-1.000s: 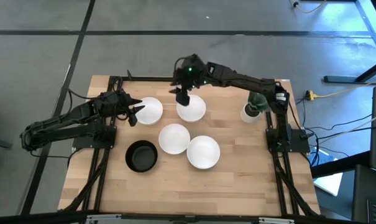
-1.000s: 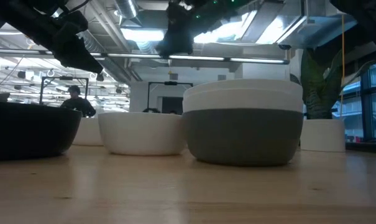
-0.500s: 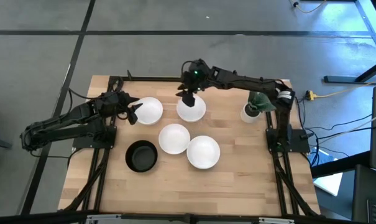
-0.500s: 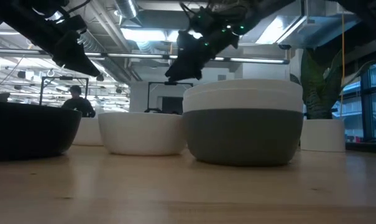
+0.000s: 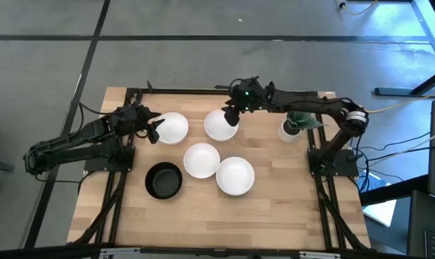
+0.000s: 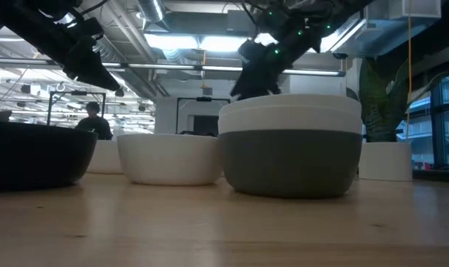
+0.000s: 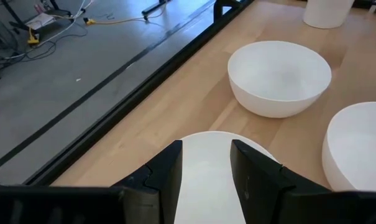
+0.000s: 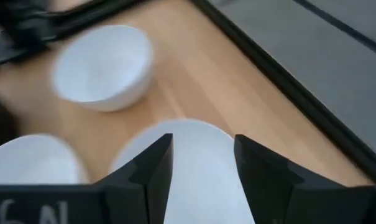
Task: Nest bowls inside each other
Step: Stack the white bowl on top of the stacked bowls
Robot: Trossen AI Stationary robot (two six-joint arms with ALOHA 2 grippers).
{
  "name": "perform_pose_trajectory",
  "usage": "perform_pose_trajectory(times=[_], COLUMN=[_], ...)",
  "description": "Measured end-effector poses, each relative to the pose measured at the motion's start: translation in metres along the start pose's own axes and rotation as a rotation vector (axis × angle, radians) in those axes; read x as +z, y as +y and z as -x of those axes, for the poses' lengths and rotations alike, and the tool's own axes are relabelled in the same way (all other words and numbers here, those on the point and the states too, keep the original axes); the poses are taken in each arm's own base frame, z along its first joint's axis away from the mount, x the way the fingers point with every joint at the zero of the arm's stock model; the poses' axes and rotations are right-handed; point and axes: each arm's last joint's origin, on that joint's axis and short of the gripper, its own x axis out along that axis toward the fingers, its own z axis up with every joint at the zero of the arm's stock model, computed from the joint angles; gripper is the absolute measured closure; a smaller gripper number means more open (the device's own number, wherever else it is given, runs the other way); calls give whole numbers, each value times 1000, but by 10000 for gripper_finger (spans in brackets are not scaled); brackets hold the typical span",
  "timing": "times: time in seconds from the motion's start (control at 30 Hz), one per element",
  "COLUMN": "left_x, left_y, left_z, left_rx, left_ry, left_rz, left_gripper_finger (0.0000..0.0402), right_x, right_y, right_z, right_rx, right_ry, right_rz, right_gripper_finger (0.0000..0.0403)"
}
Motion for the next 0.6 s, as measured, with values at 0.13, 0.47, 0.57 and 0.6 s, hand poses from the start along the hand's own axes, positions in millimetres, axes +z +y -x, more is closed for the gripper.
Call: perform_pose_trajectory(times=[0.13,0.47,0.57,0.6], left_x=[0,0,1,1], left_y=[0,0,0,0], left_z=[0,0,0,0], left_rx=[0,-1,-1,-2], left_ry=[-2,-3,-8,-10], left_rz=[5,23,37,37], left_gripper_finger=[272,272,272,272], right_x=[-10,-26,-27,-28], right_y=[-5,-6,-2,-1], right_z=[-1,2,2,2], right_rx=[-105,-217,-215,-214], right_ry=[42,181,191,199], right_rz=[-187,-318,-320,-317], right_gripper_finger=[231,231,231,231])
